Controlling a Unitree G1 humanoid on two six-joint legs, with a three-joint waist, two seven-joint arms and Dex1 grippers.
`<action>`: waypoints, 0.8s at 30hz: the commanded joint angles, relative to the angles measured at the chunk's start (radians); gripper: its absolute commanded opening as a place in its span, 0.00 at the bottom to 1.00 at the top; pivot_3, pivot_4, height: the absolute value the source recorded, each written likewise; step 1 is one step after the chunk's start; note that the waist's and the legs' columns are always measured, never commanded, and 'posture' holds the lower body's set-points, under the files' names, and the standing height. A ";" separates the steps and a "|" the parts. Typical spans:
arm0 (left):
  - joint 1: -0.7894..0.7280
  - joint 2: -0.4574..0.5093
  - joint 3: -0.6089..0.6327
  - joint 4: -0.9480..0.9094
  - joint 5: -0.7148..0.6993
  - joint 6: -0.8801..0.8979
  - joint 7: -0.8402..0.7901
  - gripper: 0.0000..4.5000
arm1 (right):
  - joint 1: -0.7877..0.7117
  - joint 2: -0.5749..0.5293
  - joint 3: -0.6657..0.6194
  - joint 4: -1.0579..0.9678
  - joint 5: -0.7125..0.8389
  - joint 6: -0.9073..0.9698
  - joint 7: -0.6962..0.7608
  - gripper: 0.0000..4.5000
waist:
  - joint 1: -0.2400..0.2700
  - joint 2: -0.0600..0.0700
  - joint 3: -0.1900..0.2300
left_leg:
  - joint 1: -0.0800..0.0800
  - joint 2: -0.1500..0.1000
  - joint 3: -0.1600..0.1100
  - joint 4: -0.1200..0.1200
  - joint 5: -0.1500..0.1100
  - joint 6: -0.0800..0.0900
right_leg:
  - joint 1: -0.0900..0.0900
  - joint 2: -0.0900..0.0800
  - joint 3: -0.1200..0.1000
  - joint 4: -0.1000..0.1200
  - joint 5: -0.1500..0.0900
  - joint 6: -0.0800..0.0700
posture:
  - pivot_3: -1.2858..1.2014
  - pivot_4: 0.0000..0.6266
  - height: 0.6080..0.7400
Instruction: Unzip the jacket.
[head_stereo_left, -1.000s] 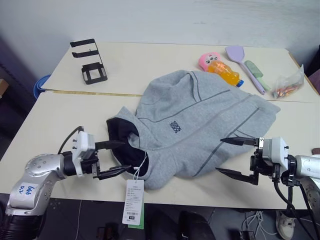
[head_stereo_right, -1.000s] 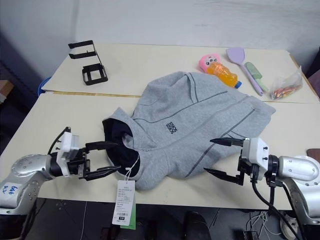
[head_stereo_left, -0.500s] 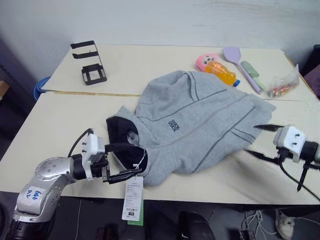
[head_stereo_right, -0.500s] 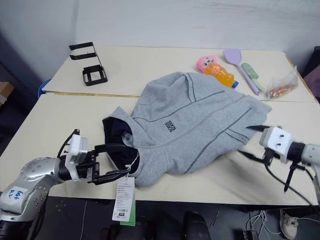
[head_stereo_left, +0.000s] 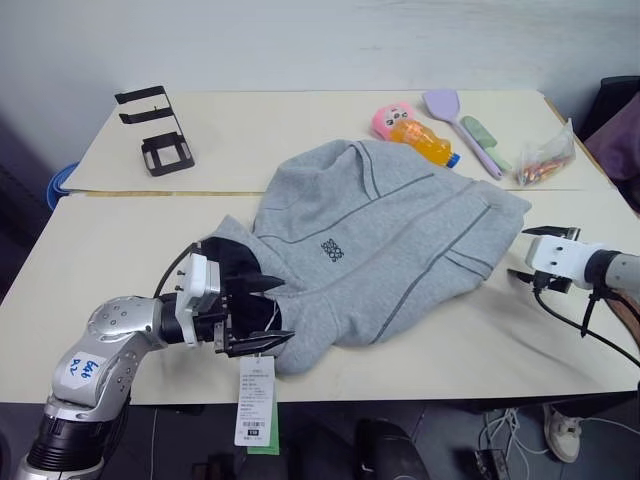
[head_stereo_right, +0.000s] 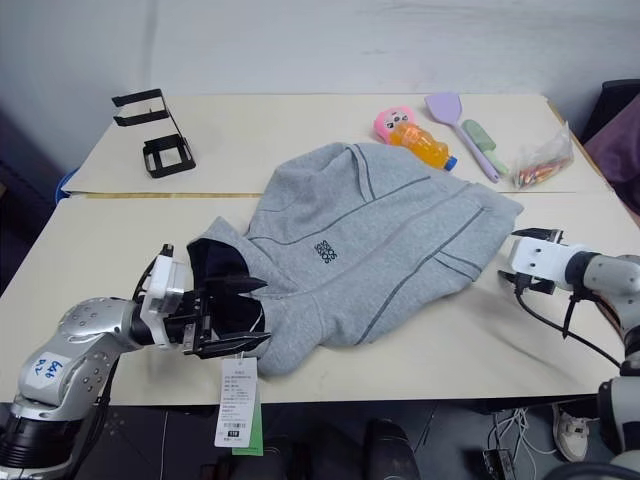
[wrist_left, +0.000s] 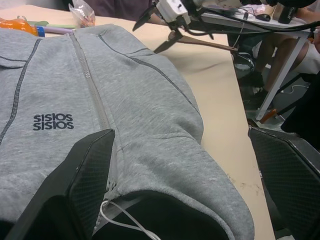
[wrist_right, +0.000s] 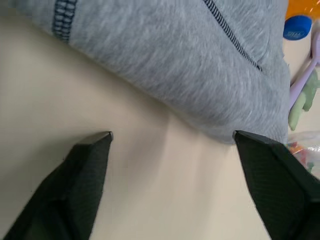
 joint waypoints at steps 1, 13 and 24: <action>-0.009 -0.004 0.014 0.000 -0.008 -0.008 0.007 1.00 | -0.058 -0.001 0.026 0.029 -0.032 -0.047 -0.045 0.72 | 0.001 0.000 0.000 | -0.001 0.000 0.000 0.000 0.000 0.000 | -0.001 0.000 0.000 0.000 0.000 0.000 | 0.52 0.24 1.00; -0.002 -0.015 0.016 0.011 -0.007 -0.018 0.027 1.00 | -0.100 0.042 0.066 0.081 -0.033 -0.037 0.037 0.64 | 0.006 0.000 0.000 | -0.005 0.000 -0.004 0.001 0.000 0.000 | -0.001 0.000 -0.004 0.000 0.000 0.000 | 0.52 0.24 1.00; -0.001 -0.029 0.007 0.065 0.017 -0.065 0.007 1.00 | -0.007 -0.034 0.000 -0.017 0.128 0.020 0.336 0.01 | 0.012 0.000 0.000 | -0.009 -0.001 -0.010 0.002 0.000 0.001 | 0.000 -0.001 -0.011 0.000 0.000 0.000 | 0.52 0.24 1.00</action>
